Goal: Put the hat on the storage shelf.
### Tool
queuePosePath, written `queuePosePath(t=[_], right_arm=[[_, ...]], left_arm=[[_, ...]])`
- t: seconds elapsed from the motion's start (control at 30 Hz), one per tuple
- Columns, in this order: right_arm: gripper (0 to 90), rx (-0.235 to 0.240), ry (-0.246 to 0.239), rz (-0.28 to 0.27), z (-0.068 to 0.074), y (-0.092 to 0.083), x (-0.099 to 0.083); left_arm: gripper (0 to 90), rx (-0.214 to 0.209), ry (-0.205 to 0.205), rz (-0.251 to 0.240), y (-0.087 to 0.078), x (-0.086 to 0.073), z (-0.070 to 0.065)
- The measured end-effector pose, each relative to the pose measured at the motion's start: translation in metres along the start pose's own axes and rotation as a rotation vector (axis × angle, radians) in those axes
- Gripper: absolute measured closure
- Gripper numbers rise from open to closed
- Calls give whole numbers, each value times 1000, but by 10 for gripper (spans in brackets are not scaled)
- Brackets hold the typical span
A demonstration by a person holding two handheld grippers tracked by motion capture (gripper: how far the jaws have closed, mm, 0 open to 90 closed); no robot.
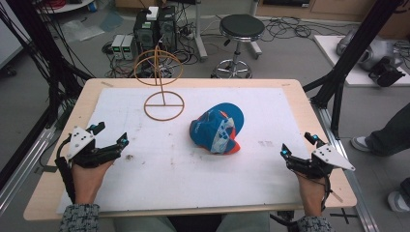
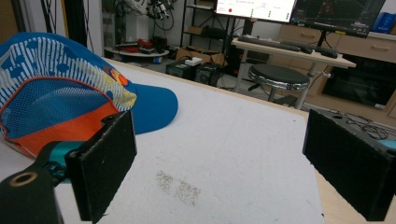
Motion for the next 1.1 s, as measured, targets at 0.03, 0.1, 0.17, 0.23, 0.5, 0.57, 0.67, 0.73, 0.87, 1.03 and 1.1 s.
queuePosePath(t=[0.03,0.1,0.17,0.23,0.5,0.57,0.67,0.73,0.87,1.03,1.1], right_arm=[[89,0,-4,-3,0,0,0],[89,1,-6,-3,0,0,0],[89,3,-5,-5,0,0,1],[88,2,-4,-4,0,1,0],[89,-1,-12,-4,1,1,1],[89,-1,-12,-2,1,0,0],[89,1,-18,-8,2,0,2],[89,-2,-14,-7,3,0,2],[88,-10,-27,-24,3,0,5],[89,-18,-27,-50,5,-1,12],[89,-14,-25,-61,6,-1,14]], left_arm=[[149,0,-2,-1,0,0,0],[151,3,-2,-1,0,0,0],[151,4,1,1,0,1,0],[152,4,4,2,0,1,0],[152,4,3,9,0,0,0],[153,6,-1,4,0,1,0],[153,4,-2,4,-1,1,0],[153,5,-2,2,0,2,0],[154,-1,2,8,1,1,-3],[153,-3,2,6,1,2,-3],[153,-3,2,9,1,1,-3]])
Point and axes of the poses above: each handheld gripper's, and its own axes: y roughly forward along the jaws, x roughly out of its top, z roughly to its left, the point moved 10 cm from there along y, roughly forward along the jaws, and after that the axes turned 5 degrees about y, right-handed, at the moved point
